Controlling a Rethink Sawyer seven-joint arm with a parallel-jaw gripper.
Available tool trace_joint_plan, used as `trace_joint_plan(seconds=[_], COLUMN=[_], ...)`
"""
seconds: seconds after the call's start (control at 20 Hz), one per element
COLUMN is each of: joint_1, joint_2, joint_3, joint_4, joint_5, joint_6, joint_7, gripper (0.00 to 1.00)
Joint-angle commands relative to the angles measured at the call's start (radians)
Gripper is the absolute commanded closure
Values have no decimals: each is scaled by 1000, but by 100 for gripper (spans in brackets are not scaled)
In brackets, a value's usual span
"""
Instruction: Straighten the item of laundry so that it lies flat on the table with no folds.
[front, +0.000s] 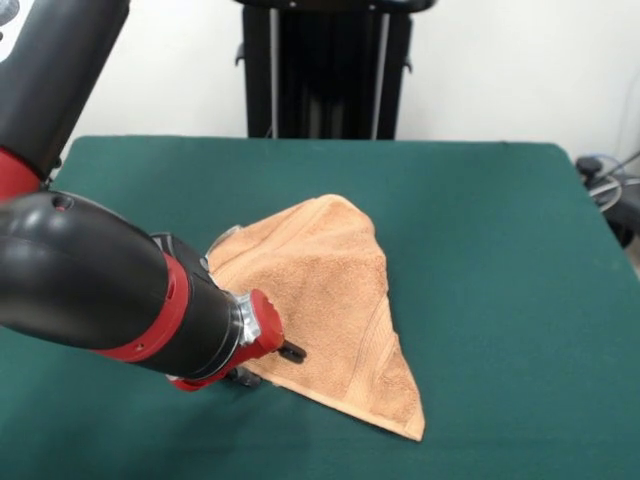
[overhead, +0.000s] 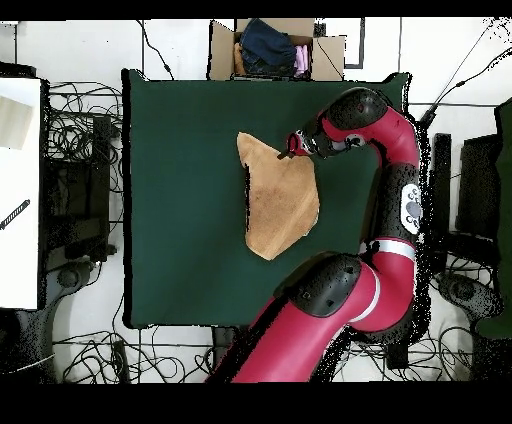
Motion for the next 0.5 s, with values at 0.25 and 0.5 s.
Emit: trace_joint_plan(seconds=[0.25, 0.5], joint_1=[21, 30], joint_2=[-21, -36], joint_3=[67, 67], joint_4=[102, 88], joint_5=[4, -7], joint_6=[-21, -24], joint_7=[-254, -269], gripper=[0, 0])
